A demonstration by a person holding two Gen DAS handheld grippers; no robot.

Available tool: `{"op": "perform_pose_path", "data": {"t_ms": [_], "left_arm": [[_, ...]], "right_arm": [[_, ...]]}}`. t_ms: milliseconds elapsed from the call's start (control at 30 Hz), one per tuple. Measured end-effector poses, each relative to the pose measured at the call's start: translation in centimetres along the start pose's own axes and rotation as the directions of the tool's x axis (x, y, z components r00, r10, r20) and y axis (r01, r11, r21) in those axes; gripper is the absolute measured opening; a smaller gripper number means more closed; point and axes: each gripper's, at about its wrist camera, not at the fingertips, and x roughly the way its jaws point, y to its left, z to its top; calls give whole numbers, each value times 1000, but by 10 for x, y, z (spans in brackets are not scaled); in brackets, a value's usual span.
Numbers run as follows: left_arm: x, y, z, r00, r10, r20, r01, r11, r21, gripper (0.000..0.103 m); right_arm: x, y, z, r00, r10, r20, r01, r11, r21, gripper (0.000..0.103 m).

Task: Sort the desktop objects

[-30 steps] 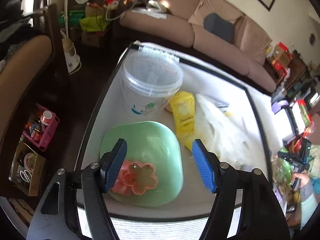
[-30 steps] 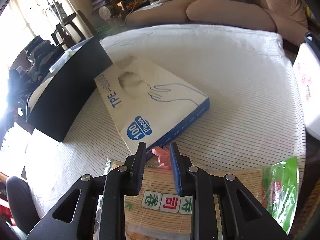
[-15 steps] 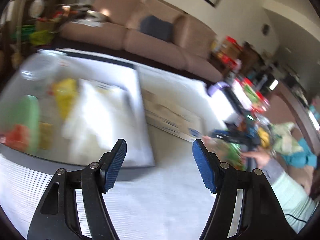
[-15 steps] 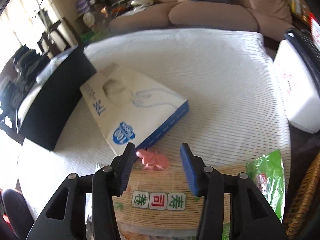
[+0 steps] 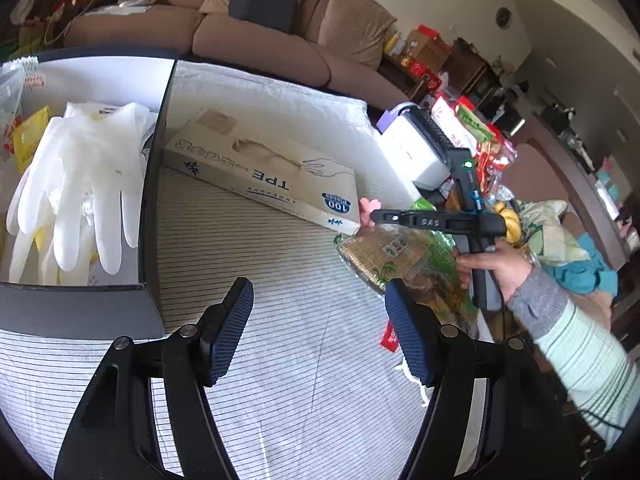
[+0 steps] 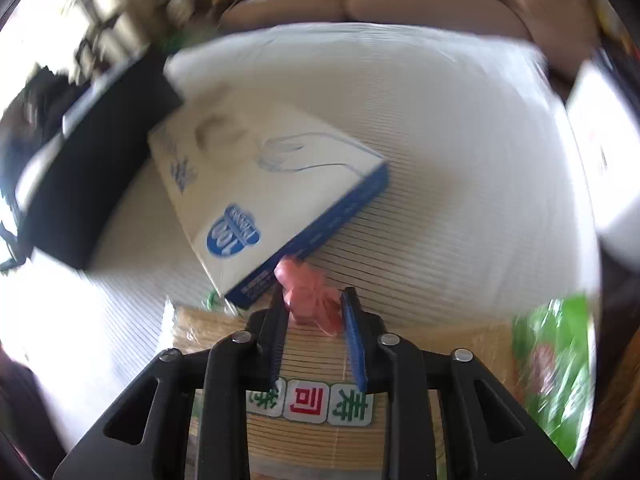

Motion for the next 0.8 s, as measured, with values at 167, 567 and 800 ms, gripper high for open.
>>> {"op": "perform_pose_path", "data": {"t_ms": [167,567,800], "left_arm": [[-1,2,4,1000,-21,16,21,1000,-9,66],[7,-7,-3,1000,-2,-8,2,999,34,66],[6,-9,-2,998,66,-6,-65,996,67,66]], "right_arm": [[-21,-23,-8,988,117,101,-134,975,177,7],[-15,18,12,980,-156,120,156,988,8,58],[23,33,20,954,-296,41,299,947,-115,11]]}}
